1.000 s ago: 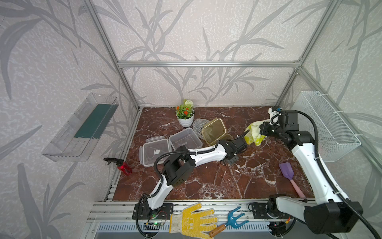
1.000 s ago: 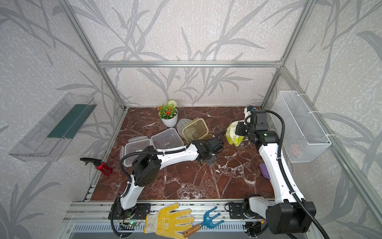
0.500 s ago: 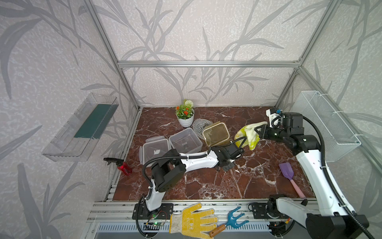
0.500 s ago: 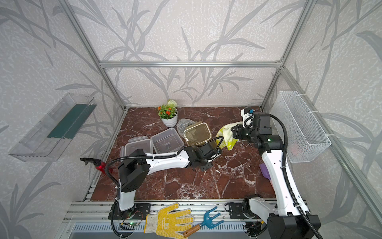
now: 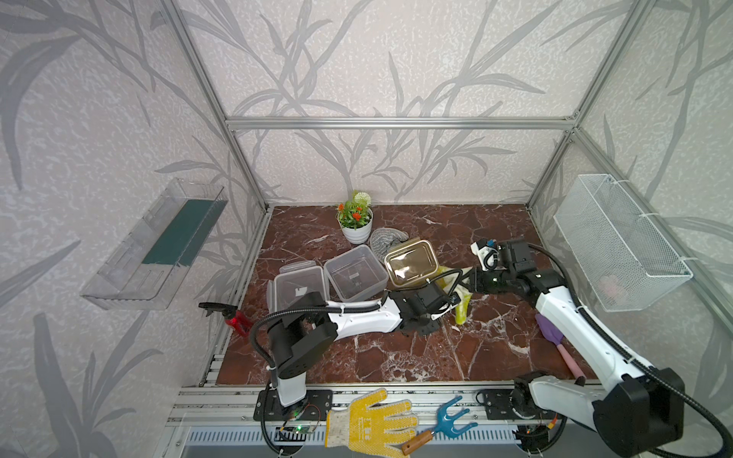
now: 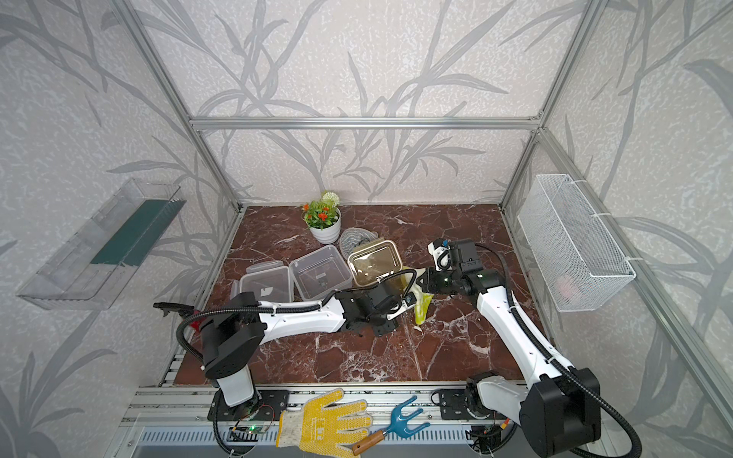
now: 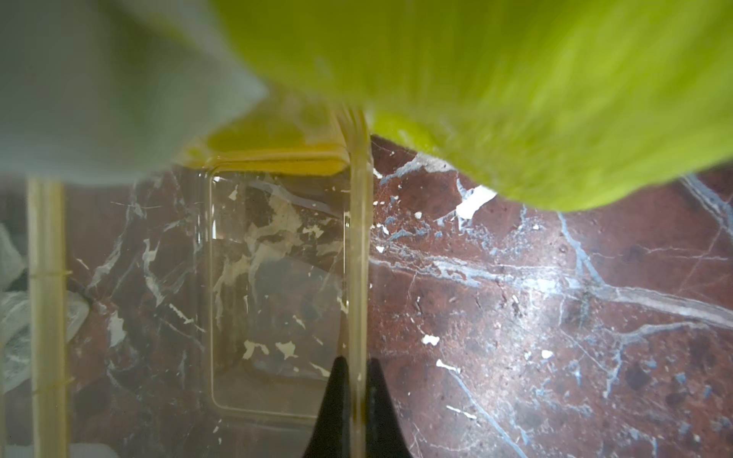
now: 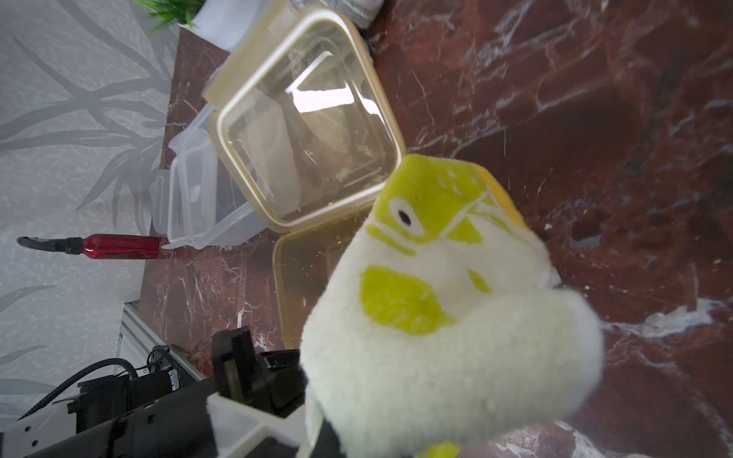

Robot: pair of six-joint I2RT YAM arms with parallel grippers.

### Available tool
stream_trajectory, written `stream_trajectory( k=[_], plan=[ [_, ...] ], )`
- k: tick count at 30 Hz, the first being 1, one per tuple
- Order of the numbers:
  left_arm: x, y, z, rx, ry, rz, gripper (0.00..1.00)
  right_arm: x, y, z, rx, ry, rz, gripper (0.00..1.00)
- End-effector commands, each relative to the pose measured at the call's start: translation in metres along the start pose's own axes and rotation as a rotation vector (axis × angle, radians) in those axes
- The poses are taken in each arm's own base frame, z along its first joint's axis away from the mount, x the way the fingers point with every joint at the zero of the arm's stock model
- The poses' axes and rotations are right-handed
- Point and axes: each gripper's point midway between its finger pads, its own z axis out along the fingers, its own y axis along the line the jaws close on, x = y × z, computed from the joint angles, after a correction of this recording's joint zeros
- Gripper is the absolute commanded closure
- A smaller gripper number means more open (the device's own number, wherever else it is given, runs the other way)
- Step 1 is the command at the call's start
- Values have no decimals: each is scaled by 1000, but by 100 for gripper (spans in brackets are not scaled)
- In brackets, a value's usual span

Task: Wipe the insides of the lunch boxes
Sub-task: Place the lunch box at the center of the board.

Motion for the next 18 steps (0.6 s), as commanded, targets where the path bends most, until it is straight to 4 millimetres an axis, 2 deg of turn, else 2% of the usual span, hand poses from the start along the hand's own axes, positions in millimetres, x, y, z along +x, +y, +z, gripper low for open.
stream_trajectory(
  k=[1, 4, 6, 7, 13, 18],
  plan=[
    [-26, -1, -8, -20, -134, 57, 98, -10, 16, 8, -82, -48, -18, 100],
    [-29, -7, -5, -4, -155, 91, 98, -12, 31, 21, -151, -37, -28, 100],
    [-30, -10, -4, 14, -160, 112, 98, -7, 42, 32, -176, 2, -50, 100],
    [-30, -12, -3, 21, -159, 122, 99, -2, 41, 40, -147, 31, -61, 100],
    [-41, -18, -14, 56, -202, 143, 99, 31, -2, 82, 15, 175, 8, 100],
    [-34, -13, -9, 25, -168, 153, 99, 51, -41, 92, 219, 228, -15, 100]
  ],
)
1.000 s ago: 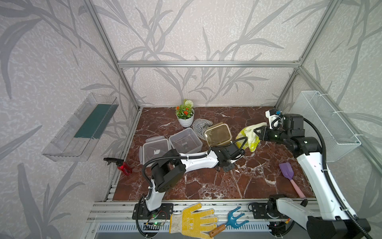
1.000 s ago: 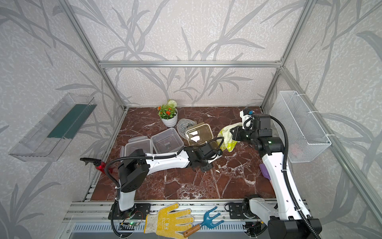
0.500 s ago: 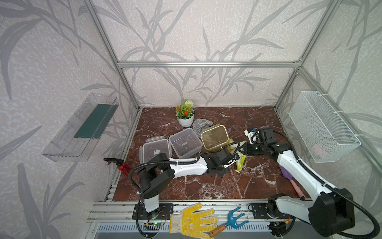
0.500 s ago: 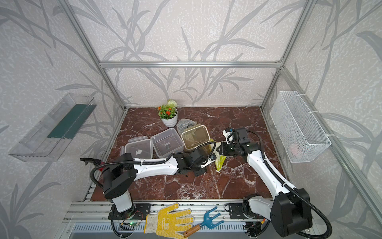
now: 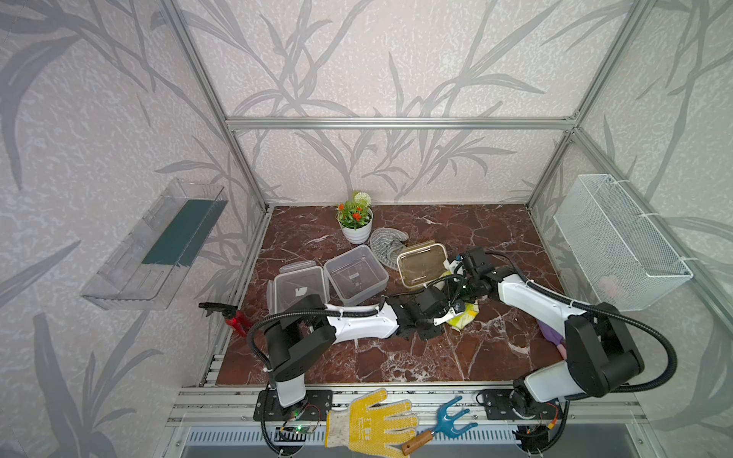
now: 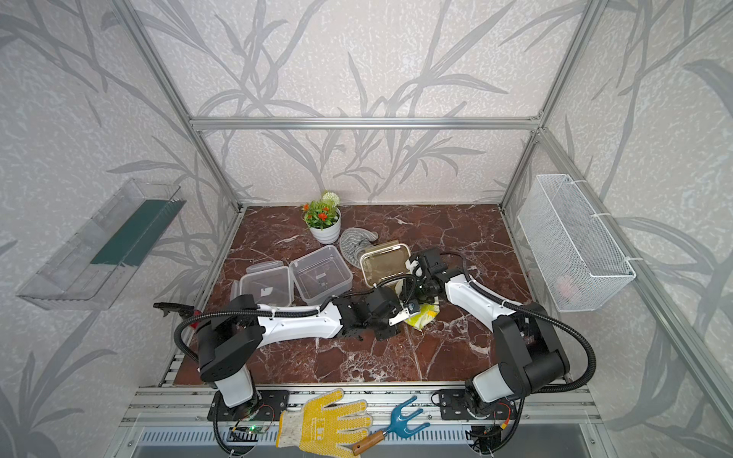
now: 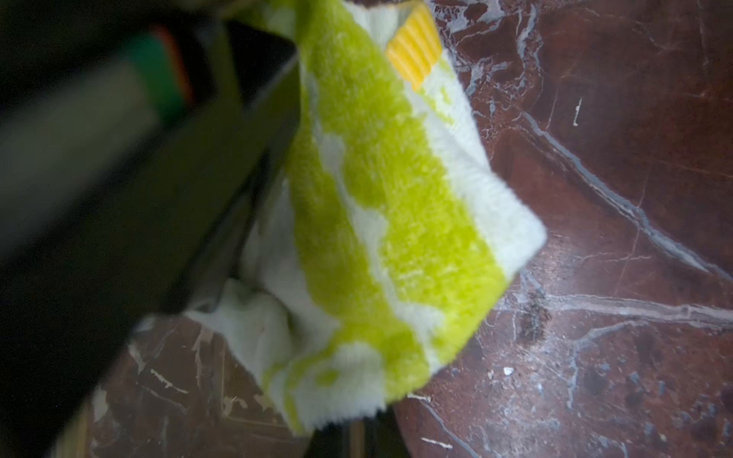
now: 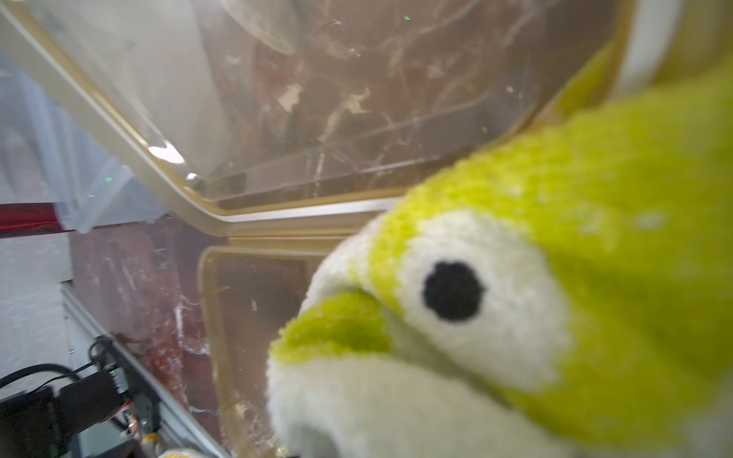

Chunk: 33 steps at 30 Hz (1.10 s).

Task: Wipe the insides of the lunch boxes
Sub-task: Place the lunch box at the center of the board, then wipe the dirt inside the lunch box.

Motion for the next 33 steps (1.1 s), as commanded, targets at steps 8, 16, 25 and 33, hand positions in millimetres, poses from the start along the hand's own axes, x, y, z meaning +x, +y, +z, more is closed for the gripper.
stream_trajectory(
  k=[8, 16, 25, 33],
  plan=[
    [-5, 25, -12, -158, -58, -64, 79, 18, -56, 8, 263, -10, -1, 100],
    [-8, 57, -47, -328, -84, -216, 44, 15, -70, 16, 334, -12, 20, 100],
    [9, 83, -85, -423, -108, -474, 44, 16, -69, 10, 343, -19, 6, 100],
    [48, 97, -58, -241, -17, -801, 45, 17, -66, 13, 324, -15, 13, 100]
  ],
)
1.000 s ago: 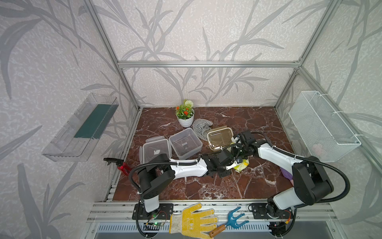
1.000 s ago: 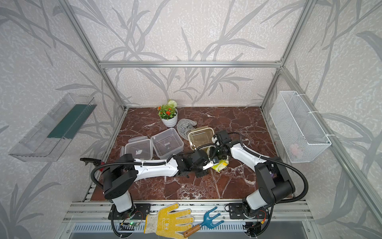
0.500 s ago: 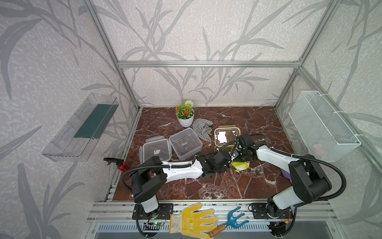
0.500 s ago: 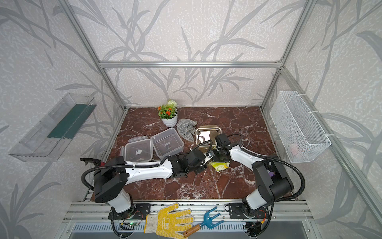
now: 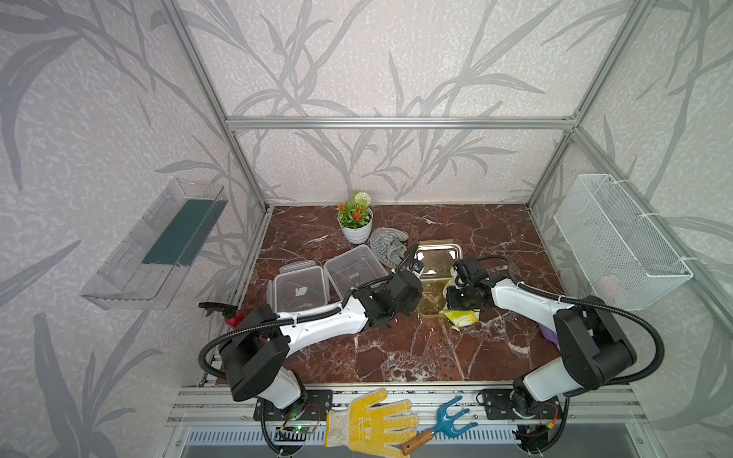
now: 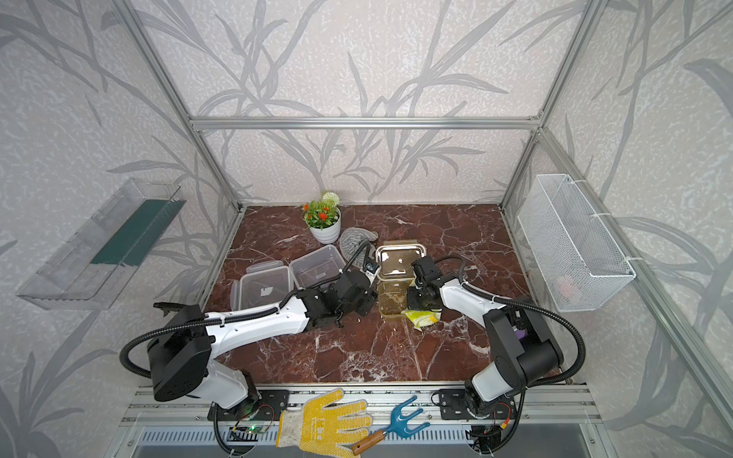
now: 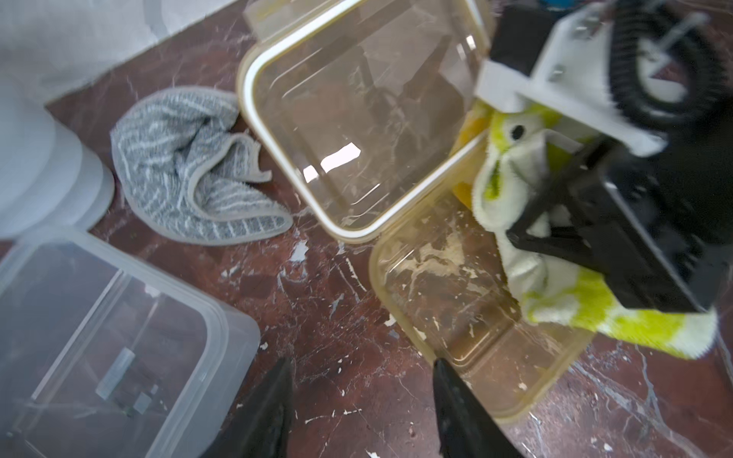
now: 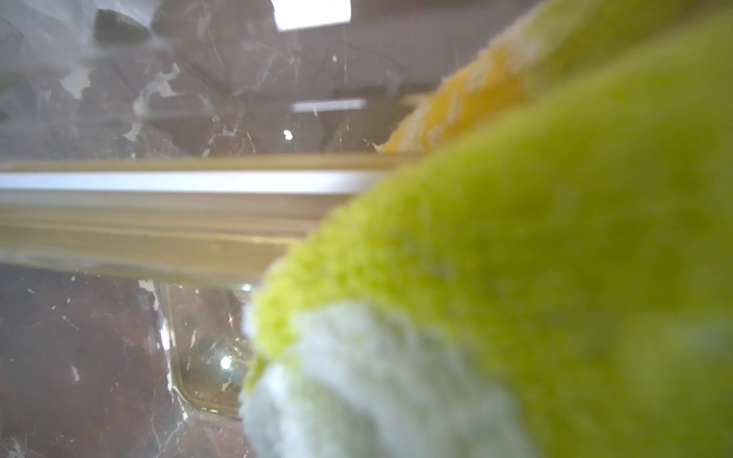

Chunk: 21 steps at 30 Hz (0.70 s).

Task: Wipe the insides of the lunch boxes
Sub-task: Wipe the dirt inside the lunch box.

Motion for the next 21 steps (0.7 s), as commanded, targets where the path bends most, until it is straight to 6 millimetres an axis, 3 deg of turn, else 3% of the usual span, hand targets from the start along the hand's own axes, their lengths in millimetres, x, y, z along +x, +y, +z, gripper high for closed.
stream_trajectory(
  k=[1, 8, 15, 18, 21],
  plan=[
    [20, -6, 12, 90, 124, -168, 45, 10, -9, 1, 38, 34, 4, 100],
    [24, -31, 26, 226, 190, -316, 44, 6, -10, -5, 54, 18, -4, 100],
    [26, -29, 37, 288, 199, -497, 44, 9, -14, -3, 70, 24, -7, 100],
    [22, -37, 41, 345, 189, -529, 45, 9, -14, -3, 75, 24, -10, 100],
    [16, -43, 43, 371, 197, -533, 55, 8, -13, -3, 68, 26, -8, 100]
  ],
)
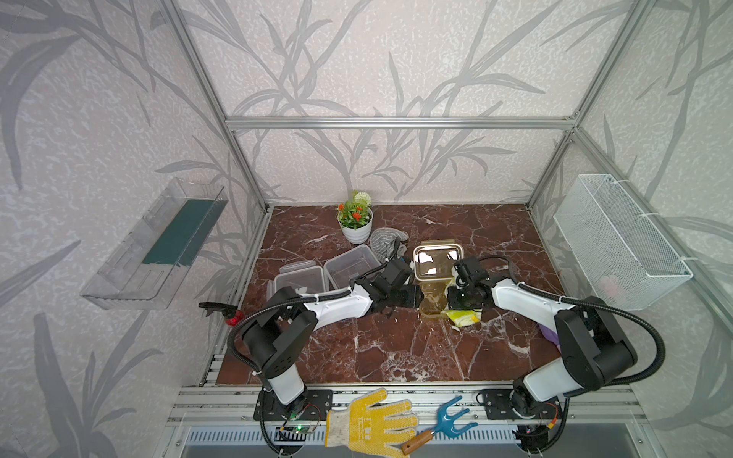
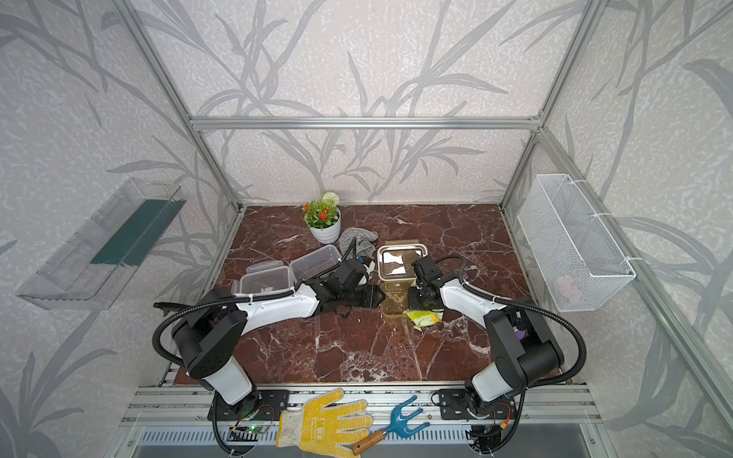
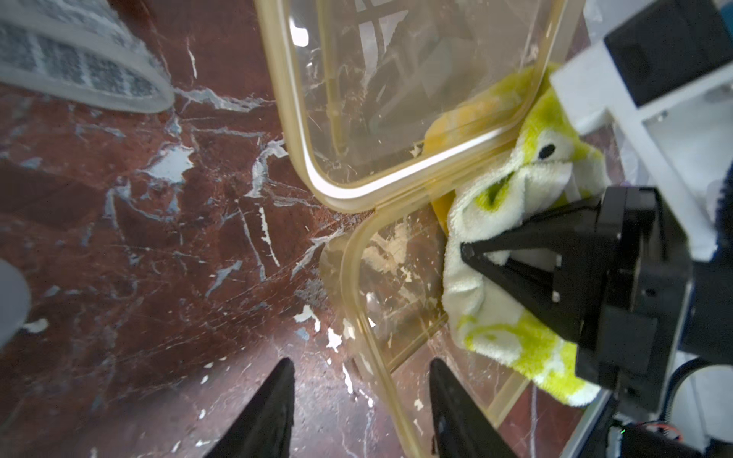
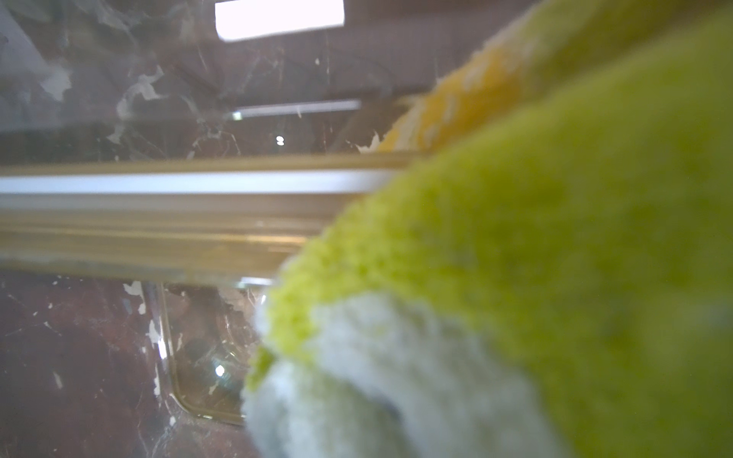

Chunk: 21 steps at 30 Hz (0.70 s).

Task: Wipe the insides of the lunch boxes
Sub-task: Wipe the dirt inside the lunch box.

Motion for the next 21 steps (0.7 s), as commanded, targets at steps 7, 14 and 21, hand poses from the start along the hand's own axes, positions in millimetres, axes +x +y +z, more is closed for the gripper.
stream_trajectory(
  k=[7, 14, 21],
  plan=[
    [4, -9, 16, 40, 68, -40, 89, 10, 3, -3, -22, 45, 13, 100],
    [-2, -18, 22, 58, 72, -50, 91, 12, 41, -1, -142, 72, 39, 100],
    [0, -20, 30, 55, 108, -85, 93, 4, 78, 4, -224, 60, 68, 100]
  ],
)
